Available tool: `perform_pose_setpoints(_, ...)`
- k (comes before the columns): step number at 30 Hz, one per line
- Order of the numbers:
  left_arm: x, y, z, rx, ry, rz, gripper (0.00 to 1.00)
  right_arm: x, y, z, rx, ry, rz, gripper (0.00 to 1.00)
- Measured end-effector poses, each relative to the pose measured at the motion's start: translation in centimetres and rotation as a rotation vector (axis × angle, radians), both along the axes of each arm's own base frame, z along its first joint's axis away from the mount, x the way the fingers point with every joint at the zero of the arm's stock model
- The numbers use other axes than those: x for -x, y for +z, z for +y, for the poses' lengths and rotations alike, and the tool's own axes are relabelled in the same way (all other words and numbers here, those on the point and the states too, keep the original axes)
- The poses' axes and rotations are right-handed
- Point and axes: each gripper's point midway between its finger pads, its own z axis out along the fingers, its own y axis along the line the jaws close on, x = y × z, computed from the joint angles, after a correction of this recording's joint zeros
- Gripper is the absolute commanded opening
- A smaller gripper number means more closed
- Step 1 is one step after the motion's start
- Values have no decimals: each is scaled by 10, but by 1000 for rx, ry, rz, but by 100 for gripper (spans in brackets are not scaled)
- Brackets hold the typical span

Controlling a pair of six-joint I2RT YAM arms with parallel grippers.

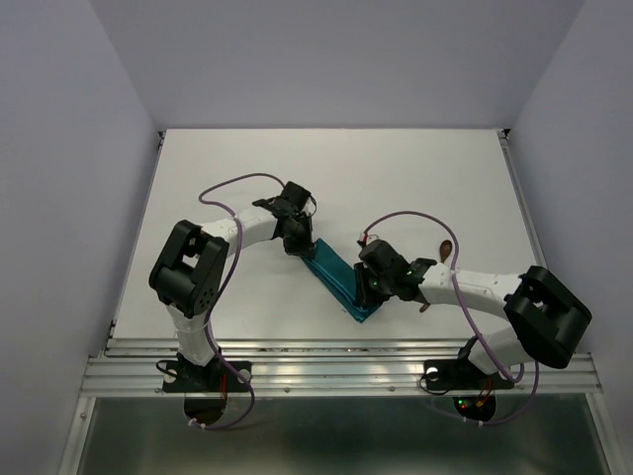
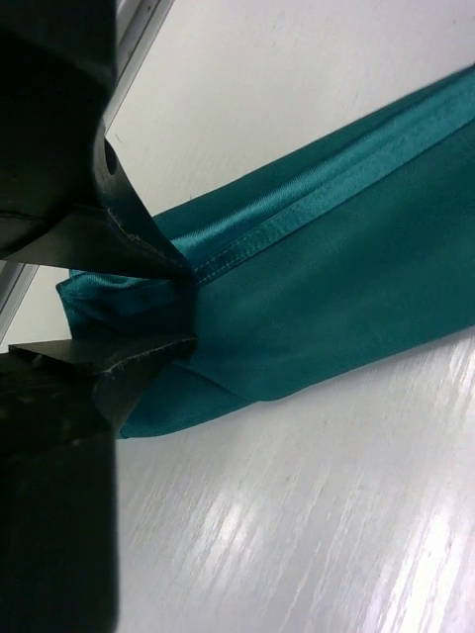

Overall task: Fold the napkin into a case and place the utensils inside
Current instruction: Smooth out the smaller rectangle-folded napkin at the center of the board, then pick up the top corner of the smaller rectangle folded napkin from the center of the board.

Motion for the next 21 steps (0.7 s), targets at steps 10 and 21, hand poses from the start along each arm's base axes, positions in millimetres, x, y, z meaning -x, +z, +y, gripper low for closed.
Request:
perform_pose_setpoints(10, 0, 0, 2, -10, -21, -11, 19, -33, 37, 15, 34, 15, -97, 38)
perform_pose_setpoints(21, -5, 26, 12, -39, -22, -93, 31, -84, 60, 64, 0, 54, -197, 38)
